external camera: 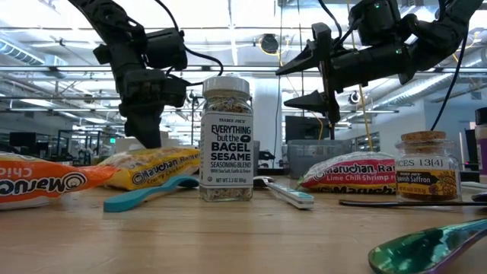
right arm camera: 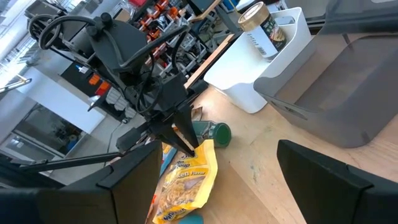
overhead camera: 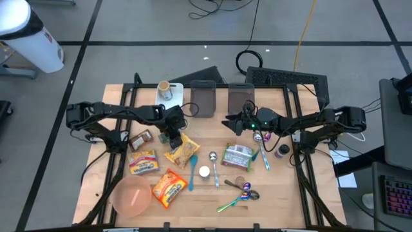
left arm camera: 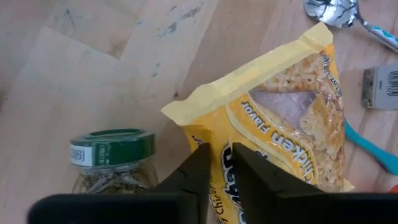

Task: Pick & Place Food Item
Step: Put the yellow noodle pack into the right black bin

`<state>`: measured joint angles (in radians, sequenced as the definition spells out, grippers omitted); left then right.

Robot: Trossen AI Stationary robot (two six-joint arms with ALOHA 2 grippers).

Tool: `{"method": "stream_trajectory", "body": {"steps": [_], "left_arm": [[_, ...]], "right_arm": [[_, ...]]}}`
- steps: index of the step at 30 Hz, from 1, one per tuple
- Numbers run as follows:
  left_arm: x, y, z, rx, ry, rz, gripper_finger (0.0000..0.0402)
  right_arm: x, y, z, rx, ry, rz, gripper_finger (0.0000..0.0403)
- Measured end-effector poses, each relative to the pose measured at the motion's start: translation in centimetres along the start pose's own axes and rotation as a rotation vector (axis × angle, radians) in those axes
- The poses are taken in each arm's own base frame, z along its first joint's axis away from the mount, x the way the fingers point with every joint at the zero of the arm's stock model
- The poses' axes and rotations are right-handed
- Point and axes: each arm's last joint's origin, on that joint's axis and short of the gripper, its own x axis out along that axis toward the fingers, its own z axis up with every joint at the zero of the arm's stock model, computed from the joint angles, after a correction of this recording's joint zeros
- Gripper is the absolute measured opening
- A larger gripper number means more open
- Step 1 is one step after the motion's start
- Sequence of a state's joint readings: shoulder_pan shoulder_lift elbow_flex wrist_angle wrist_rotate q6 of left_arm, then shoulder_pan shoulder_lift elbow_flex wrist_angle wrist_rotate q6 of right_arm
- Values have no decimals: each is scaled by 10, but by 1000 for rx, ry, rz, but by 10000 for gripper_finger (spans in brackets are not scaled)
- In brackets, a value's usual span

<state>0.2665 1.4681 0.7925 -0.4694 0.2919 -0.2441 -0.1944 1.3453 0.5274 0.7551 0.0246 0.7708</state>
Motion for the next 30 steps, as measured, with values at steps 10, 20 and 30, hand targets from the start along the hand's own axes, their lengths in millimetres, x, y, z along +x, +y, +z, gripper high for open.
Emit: {"method": "stream_trajectory", "body": {"steps": [10,20,30], "left_arm": [[-2,3,1,-18,10,-66,7],[-36,-16,39,95,-69,-51,3],[-73,-34,72,196,-206,-36,2]], "right_arm": [[0,0,0,2,0,0,313],[0,0,0,2,1,0,313],[0,0,0,-2,2,2,313]]}}
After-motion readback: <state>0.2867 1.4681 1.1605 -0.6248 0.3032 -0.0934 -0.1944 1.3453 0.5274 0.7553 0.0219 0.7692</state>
